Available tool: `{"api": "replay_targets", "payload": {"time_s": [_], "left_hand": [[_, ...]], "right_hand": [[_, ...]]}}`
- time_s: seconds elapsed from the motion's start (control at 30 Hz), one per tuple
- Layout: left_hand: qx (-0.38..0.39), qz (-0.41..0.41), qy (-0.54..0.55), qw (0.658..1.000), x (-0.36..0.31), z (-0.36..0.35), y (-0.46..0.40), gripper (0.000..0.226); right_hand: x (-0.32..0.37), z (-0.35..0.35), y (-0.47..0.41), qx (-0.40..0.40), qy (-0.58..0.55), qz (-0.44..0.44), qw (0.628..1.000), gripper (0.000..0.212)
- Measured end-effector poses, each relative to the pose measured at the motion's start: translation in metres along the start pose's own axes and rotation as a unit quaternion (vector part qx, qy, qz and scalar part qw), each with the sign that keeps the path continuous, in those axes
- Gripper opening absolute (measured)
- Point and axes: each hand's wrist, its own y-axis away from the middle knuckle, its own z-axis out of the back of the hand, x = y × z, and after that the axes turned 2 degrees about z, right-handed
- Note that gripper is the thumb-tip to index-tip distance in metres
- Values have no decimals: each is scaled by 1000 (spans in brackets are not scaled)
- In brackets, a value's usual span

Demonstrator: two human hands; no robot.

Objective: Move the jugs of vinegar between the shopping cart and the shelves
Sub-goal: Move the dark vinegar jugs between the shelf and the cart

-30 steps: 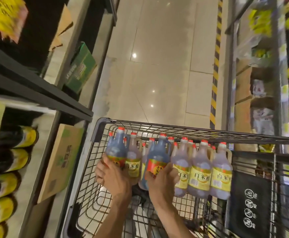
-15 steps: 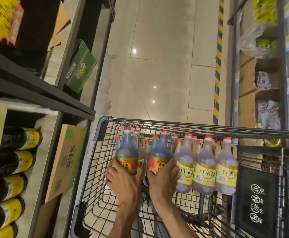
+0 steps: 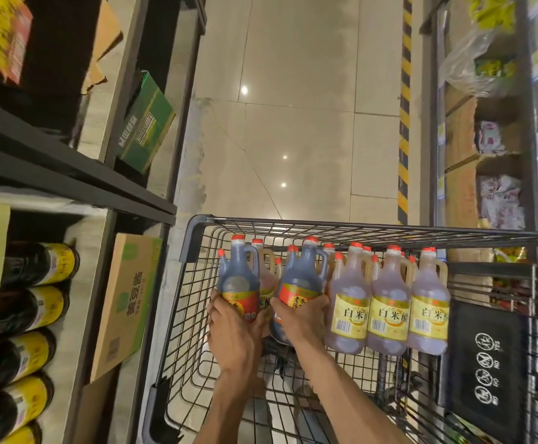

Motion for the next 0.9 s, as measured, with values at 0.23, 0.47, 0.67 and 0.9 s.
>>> {"api": "replay_targets", "payload": {"time_s": [0.23,0.47,0.67,0.9], "left_hand": [[25,-24,36,999,2,20,-2,109],[39,-121,70,989,8,56,34,109],[38,-224,40,973,-22,111,92,98],[75,-385,28,919,-98,163,180,67]], "right_hand": [[-5,13,10,5,-46,54,997,69],[-12,58,50,29,-81,76,993,66],[-14,135,112,-26,-126,94,987,74],[-38,247,189,-102,-196,98,970,75]]}}
